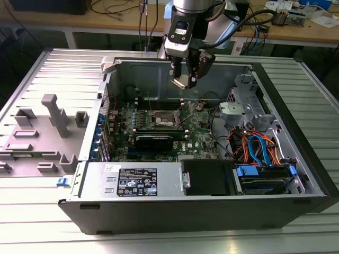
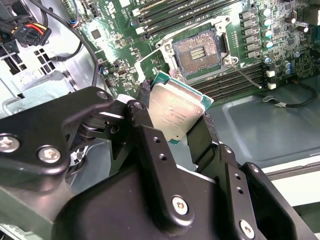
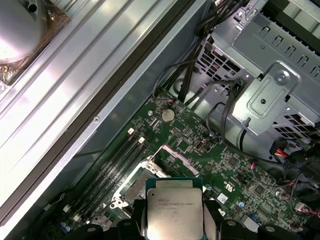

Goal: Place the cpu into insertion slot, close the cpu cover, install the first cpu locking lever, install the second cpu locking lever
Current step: 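Place the cpu into insertion slot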

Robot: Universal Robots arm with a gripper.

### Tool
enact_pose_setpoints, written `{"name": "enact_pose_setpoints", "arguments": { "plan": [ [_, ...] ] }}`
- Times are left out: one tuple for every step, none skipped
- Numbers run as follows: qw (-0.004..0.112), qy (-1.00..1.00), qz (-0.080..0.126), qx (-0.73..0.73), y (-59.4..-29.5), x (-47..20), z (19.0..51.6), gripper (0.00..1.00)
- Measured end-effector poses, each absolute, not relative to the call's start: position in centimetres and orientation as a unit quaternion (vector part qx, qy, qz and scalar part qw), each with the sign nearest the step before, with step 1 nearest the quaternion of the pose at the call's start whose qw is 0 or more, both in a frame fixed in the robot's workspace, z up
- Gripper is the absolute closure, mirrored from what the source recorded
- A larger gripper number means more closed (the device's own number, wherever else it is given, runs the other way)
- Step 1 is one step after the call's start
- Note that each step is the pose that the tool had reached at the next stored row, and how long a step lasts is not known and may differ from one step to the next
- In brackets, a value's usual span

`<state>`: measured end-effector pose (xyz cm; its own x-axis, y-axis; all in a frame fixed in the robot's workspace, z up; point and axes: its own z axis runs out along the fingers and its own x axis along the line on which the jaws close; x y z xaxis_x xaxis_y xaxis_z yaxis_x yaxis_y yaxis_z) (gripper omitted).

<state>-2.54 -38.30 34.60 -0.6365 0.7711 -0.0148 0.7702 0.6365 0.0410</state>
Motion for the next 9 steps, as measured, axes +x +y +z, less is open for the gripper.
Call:
{"name": "enact_pose_setpoints", "arguments": {
  "plan": [
    [0.015, 0.904, 0.015, 0.426, -38.30, -2.54, 34.60, 0.46],
    [0.015, 0.904, 0.015, 0.426, -38.30, -2.54, 34.60, 0.46],
    [0.015, 0.904, 0.015, 0.426, -38.30, -2.54, 34.60, 0.46],
    [0.015, 0.904, 0.015, 0.426, -38.30, -2.54, 34.60, 0.46],
    [0.015, 0.904, 0.015, 0.426, -38.30, -2.54, 34.60, 0.46],
    [0.015, 0.904, 0.015, 0.426, -38.30, -2.54, 34.60, 0.46],
    [0.015, 0.904, 0.015, 0.426, -38.30, -2.54, 34.60, 0.46],
    [0.015, 0.904, 0.015, 0.426, -38.30, -2.54, 34.60, 0.46],
    [0.015, 0.904, 0.015, 0.426, -38.30, -2.54, 34.60, 0.46]
  ]
}}
